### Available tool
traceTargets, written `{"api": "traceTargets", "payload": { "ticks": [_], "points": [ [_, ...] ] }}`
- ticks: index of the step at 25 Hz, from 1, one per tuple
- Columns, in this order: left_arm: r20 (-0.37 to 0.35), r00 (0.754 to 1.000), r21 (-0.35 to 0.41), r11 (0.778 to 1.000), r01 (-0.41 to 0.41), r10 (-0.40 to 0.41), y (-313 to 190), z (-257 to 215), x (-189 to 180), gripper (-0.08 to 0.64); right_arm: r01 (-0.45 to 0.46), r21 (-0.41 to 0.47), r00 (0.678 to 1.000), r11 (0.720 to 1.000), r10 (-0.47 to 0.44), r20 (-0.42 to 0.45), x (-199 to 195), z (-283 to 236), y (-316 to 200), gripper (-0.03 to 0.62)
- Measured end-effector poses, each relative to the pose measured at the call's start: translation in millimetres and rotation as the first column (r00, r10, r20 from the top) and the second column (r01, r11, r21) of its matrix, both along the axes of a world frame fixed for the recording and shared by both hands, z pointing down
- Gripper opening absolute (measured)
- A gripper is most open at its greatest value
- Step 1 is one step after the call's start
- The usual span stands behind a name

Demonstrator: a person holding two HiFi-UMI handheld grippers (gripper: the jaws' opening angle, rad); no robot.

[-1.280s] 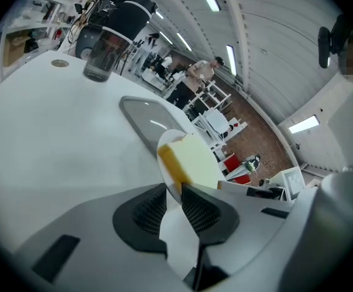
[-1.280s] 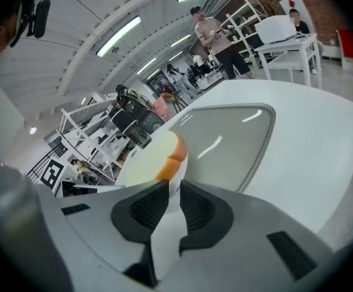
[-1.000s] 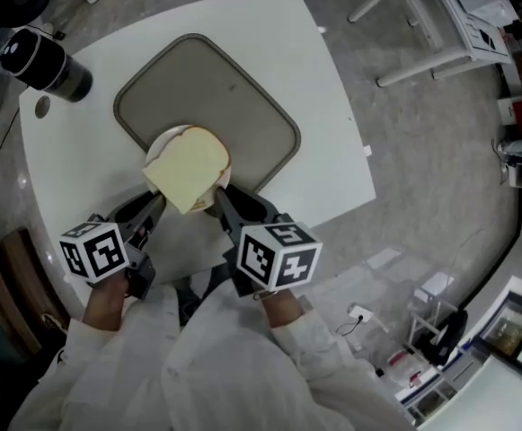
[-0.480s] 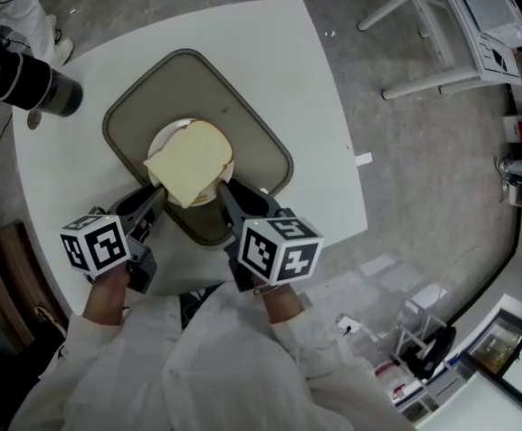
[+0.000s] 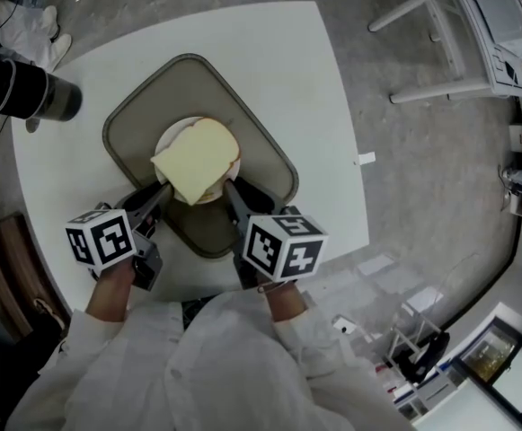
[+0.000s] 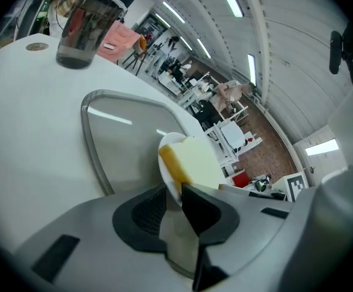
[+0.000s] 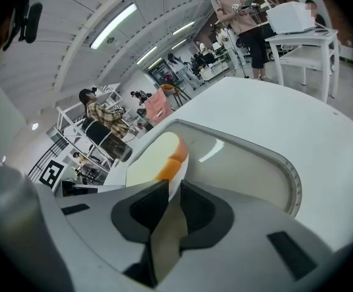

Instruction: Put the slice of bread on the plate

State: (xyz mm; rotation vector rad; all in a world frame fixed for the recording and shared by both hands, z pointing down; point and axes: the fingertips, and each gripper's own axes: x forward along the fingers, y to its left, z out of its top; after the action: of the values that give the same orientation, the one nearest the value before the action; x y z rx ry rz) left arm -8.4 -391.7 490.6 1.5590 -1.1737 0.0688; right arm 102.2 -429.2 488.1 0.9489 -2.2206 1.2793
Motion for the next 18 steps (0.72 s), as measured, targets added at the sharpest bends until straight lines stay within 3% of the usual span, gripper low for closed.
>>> {"api": "traceTargets", "payload": {
  "ticks": [11,18],
  "points": [
    [0.011,1.000,-0.034,0.999,-0.001,0.002,-4.4,11.7,-1.6,0.067,0.026,-0.024,0.997,0.999,-0.028,-0.068,-2.9,15.8,-5.8,0.066],
    [0.087,0.994,-0.033,0.998,-0.055,0.058,-3.4,14.4,-0.9,0.071,0.060,0.009,0.984,0.998,-0.058,-0.168,-4.3,22.5,-3.9,0.066]
  ]
}}
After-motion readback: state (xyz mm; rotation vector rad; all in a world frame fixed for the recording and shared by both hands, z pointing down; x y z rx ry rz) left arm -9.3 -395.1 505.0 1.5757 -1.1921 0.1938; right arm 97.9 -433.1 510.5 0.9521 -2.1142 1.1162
